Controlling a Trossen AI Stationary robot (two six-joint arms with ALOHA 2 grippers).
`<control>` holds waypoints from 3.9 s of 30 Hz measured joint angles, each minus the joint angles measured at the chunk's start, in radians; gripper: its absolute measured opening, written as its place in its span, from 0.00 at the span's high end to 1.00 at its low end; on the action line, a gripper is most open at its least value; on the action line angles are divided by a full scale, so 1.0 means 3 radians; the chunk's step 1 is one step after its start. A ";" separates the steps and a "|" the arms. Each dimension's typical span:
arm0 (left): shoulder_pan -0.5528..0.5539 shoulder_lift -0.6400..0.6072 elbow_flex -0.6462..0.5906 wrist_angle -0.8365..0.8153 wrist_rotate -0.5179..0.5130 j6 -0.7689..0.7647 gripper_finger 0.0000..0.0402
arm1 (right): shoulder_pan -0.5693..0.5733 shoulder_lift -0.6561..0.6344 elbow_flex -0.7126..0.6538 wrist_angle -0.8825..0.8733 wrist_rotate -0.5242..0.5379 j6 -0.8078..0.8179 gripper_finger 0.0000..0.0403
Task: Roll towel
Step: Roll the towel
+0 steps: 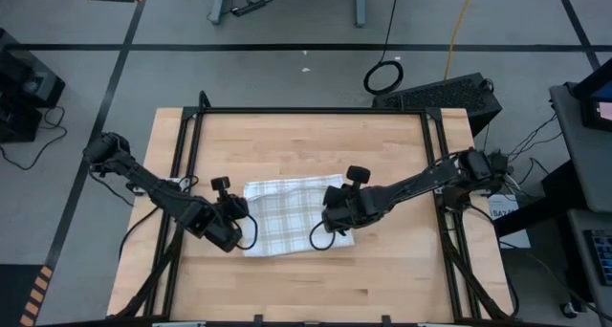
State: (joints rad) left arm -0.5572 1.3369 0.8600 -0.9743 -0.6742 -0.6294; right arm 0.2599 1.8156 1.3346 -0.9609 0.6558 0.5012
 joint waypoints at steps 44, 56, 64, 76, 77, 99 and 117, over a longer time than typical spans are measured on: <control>0.0093 0.0054 0.0491 -0.0434 -0.0224 -0.0058 0.96 | -0.0280 0.0051 0.0618 -0.0556 0.0157 -0.0237 1.00; 0.0205 0.0437 0.0490 -0.0486 -0.0500 -0.0041 0.96 | -0.0495 0.0052 0.0251 -0.0093 0.0165 -0.0408 1.00; 0.0387 0.0802 0.0488 -0.0499 -0.0512 -0.0068 0.96 | -0.0636 0.0051 0.0088 0.0281 0.0194 -0.0642 1.00; 0.0546 0.0989 0.0488 -0.0515 -0.0372 -0.0298 0.96 | -0.0893 0.0051 -0.0199 0.0764 0.0170 -0.0854 0.99; 0.0558 0.0999 0.0488 -0.0525 -0.0372 -0.0304 0.96 | -0.0902 0.0051 -0.0212 0.0817 0.0159 -0.0854 0.98; 0.0772 0.1044 0.0488 -0.0571 -0.0401 -0.0353 0.86 | -0.0534 0.0031 -0.0256 0.0632 0.0520 -0.0264 0.45; 0.0810 0.0920 0.0488 -0.1786 -0.0835 -0.0997 0.30 | 0.0158 0.0031 -0.0256 0.0466 0.0513 0.0515 0.45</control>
State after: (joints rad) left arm -0.3142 1.6129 1.0065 -1.5100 -0.9248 -0.9285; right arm 0.3073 1.8248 1.2579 -0.8211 0.8097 0.6557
